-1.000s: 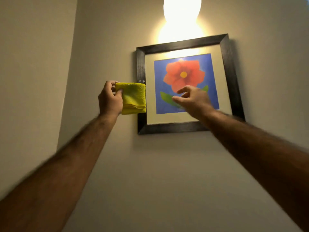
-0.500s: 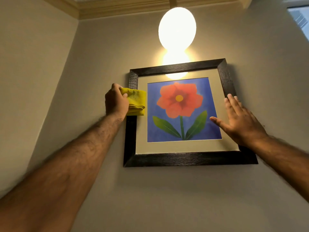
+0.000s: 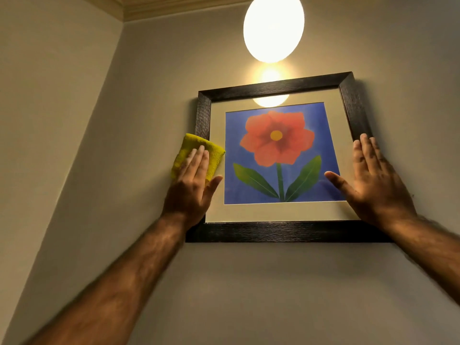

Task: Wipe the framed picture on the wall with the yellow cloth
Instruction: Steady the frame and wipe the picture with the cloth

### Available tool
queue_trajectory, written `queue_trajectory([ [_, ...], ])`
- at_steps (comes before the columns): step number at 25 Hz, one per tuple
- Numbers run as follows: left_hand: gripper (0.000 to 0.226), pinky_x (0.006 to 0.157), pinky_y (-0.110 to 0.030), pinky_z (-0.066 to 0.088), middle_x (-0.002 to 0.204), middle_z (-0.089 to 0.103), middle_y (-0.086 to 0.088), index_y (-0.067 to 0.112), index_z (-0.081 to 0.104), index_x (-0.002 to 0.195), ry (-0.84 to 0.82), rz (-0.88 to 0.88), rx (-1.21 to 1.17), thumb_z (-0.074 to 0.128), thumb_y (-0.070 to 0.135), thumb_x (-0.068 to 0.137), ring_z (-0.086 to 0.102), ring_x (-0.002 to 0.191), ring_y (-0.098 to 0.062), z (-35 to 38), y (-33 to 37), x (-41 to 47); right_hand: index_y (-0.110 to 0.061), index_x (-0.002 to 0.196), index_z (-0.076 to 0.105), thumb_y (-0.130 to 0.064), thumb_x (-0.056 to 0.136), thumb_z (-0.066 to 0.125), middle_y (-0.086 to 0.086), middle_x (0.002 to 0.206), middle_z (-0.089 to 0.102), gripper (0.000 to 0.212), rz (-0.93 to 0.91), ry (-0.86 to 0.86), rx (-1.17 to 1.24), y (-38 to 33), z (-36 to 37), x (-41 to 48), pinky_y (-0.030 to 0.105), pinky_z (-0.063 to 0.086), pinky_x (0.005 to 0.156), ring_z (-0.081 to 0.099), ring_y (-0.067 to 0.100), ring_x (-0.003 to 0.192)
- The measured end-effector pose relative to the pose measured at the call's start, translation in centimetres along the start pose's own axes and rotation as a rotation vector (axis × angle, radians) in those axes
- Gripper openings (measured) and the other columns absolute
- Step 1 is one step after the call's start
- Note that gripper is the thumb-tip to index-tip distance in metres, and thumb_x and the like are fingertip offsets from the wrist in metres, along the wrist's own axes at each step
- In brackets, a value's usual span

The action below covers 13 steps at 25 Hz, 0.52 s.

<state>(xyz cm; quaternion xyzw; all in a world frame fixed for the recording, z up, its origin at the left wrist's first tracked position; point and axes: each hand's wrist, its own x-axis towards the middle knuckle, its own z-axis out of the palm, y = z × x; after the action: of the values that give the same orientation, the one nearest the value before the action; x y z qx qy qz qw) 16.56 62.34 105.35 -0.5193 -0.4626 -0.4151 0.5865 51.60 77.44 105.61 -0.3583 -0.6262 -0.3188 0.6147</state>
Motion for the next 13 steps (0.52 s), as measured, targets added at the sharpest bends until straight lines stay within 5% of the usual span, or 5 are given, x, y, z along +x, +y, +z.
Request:
queue_trajectory([
  [7,0.087,0.128,-0.038,0.017,0.169,0.018,-0.009,0.007,0.021,0.159,-0.084,-0.04,0.068,0.019,0.07,0.098,0.015,0.158,-0.021,0.1,1.8,-8.3,-0.003,0.161,0.009,-0.08,0.087,0.018,0.012,0.172,0.001,0.108,-0.01,0.029,0.006,0.1,0.2,0.1,0.038,0.01,0.129,0.004,0.024,0.16],
  [13,0.106,0.13,-0.039,0.008,0.171,0.0,-0.008,0.008,0.005,0.161,-0.238,-0.041,0.118,0.003,0.082,0.085,0.001,0.159,-0.021,-1.1,-0.9,3.0,-0.002,0.161,0.008,-0.079,0.087,0.02,0.013,0.172,0.001,0.108,-0.014,0.03,-0.014,0.0,0.1,0.1,0.038,0.01,0.129,0.003,0.024,0.16],
])
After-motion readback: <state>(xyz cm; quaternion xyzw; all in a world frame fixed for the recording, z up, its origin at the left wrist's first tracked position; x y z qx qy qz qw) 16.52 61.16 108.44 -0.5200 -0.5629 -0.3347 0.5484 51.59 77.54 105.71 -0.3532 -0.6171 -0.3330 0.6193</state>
